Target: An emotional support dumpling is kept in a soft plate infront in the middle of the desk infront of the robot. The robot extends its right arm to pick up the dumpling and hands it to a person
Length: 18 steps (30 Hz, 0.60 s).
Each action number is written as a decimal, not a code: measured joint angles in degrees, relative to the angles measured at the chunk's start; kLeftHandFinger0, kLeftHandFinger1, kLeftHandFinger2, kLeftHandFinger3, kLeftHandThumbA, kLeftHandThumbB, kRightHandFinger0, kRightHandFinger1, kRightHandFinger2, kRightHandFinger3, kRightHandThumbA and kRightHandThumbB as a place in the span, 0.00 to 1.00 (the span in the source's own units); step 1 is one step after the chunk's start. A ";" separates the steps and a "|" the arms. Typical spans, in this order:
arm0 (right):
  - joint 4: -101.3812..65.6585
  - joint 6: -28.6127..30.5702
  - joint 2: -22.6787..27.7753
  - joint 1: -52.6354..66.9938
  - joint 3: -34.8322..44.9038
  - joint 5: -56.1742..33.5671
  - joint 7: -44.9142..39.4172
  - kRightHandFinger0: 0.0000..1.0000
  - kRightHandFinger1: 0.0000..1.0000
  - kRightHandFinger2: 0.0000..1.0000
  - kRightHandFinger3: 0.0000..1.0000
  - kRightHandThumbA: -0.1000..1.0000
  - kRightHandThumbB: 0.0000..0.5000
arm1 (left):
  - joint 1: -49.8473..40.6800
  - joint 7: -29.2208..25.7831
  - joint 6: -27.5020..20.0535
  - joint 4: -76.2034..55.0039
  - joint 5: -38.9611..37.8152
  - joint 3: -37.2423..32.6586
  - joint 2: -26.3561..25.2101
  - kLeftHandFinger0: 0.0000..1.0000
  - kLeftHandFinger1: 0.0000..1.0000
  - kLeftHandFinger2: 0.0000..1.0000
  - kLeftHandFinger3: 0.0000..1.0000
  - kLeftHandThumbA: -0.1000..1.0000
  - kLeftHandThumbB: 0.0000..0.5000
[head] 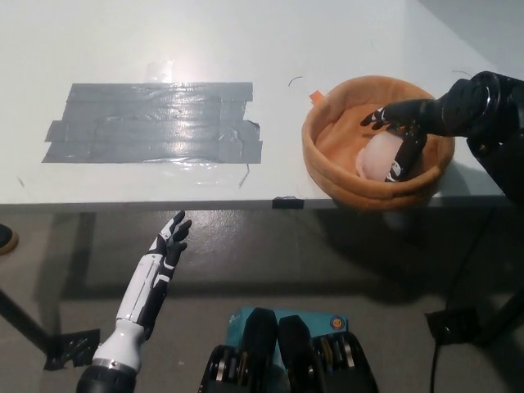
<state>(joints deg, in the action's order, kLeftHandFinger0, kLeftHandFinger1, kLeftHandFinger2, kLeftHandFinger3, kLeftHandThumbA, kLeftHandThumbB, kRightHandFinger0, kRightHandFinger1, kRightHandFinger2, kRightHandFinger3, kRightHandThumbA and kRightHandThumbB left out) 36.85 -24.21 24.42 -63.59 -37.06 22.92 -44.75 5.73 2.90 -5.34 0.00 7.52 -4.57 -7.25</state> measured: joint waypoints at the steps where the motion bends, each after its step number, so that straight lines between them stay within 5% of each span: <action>1: 0.01 0.13 0.07 -0.07 -0.46 0.48 -0.17 1.00 1.00 1.00 1.00 1.00 0.84 | 0.03 0.02 0.00 0.00 0.00 0.01 0.00 1.00 1.00 1.00 1.00 1.00 0.27; 3: 0.74 0.50 0.13 -0.53 -1.95 1.34 -0.85 1.00 1.00 1.00 1.00 0.93 0.80 | 0.04 0.23 0.03 -0.01 0.00 0.04 -0.01 1.00 1.00 1.00 1.00 1.00 0.27; 4: 1.44 0.57 0.11 -0.76 -2.40 1.64 -1.08 1.00 1.00 1.00 1.00 0.76 0.78 | 0.05 0.29 0.06 -0.04 0.00 0.04 0.00 1.00 1.00 1.00 1.00 1.00 0.27; 5: 1.94 0.54 0.10 -0.98 -2.67 1.95 -1.28 0.89 0.96 1.00 1.00 0.55 0.74 | 0.04 0.33 0.11 -0.09 0.00 0.05 -0.01 1.00 1.00 1.00 1.00 1.00 0.27; 6: 2.44 0.42 0.06 -1.23 -2.92 2.21 -1.46 0.60 0.69 0.81 1.00 0.36 0.60 | 0.04 0.35 0.14 -0.12 0.00 0.07 -0.01 1.00 1.00 1.00 1.00 1.00 0.28; 7: 3.00 0.21 -0.01 -1.48 -3.08 2.57 -1.61 0.47 0.59 0.74 1.00 0.29 0.62 | 0.07 0.37 0.17 -0.13 -0.01 0.09 -0.01 1.00 1.00 1.00 1.00 1.00 0.28; 8: 3.72 -0.23 -0.22 -1.68 -3.10 3.15 -1.65 0.20 0.28 0.39 0.93 0.12 0.43 | 0.17 0.40 0.19 -0.12 0.00 0.11 0.00 1.00 1.00 1.00 1.00 1.00 0.27; 9: 4.24 -0.45 -0.39 -1.71 -3.13 3.54 -1.62 0.01 0.16 0.31 0.63 0.00 0.38 | 0.27 0.41 0.21 -0.12 0.00 0.11 0.00 1.00 1.00 1.00 1.00 1.00 0.29; 11: 4.68 -0.09 -0.44 -1.71 -3.99 4.47 -1.48 0.05 0.29 0.42 0.69 0.00 0.25 | 0.45 0.43 0.22 -0.12 -0.01 0.15 -0.01 1.00 1.00 1.00 1.00 1.00 0.29; 13: 5.29 0.64 -0.43 -1.71 -5.71 6.30 -0.81 0.00 0.25 0.36 0.72 0.00 0.23 | 0.85 0.43 0.24 -0.12 0.00 0.23 0.00 1.00 1.00 1.00 1.00 1.00 0.28; 14: 5.42 0.90 -0.43 -1.70 -6.09 6.98 -0.45 0.00 0.16 0.29 1.00 0.00 0.32 | 1.00 0.43 0.23 -0.11 0.00 0.25 0.00 1.00 1.00 1.00 1.00 1.00 0.28; 17: 5.99 1.26 -0.46 -1.65 -6.49 8.35 0.71 0.05 0.19 0.31 1.00 0.00 0.31 | 1.18 0.44 0.23 -0.11 0.00 0.30 0.00 1.00 1.00 1.00 1.00 1.00 0.27; 18: 6.06 1.33 -0.47 -1.58 -6.51 8.77 1.07 0.15 0.28 0.39 1.00 0.00 0.27 | 1.17 0.43 0.23 -0.11 0.00 0.33 0.00 1.00 1.00 1.00 1.00 1.00 0.28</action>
<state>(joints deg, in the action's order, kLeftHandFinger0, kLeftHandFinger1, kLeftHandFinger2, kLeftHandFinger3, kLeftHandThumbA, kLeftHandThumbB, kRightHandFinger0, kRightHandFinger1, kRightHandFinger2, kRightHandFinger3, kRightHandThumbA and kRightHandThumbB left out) 42.91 -22.88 23.95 -65.18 -43.58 31.69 -43.67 6.90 3.34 -5.10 -0.11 7.52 -4.24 -7.25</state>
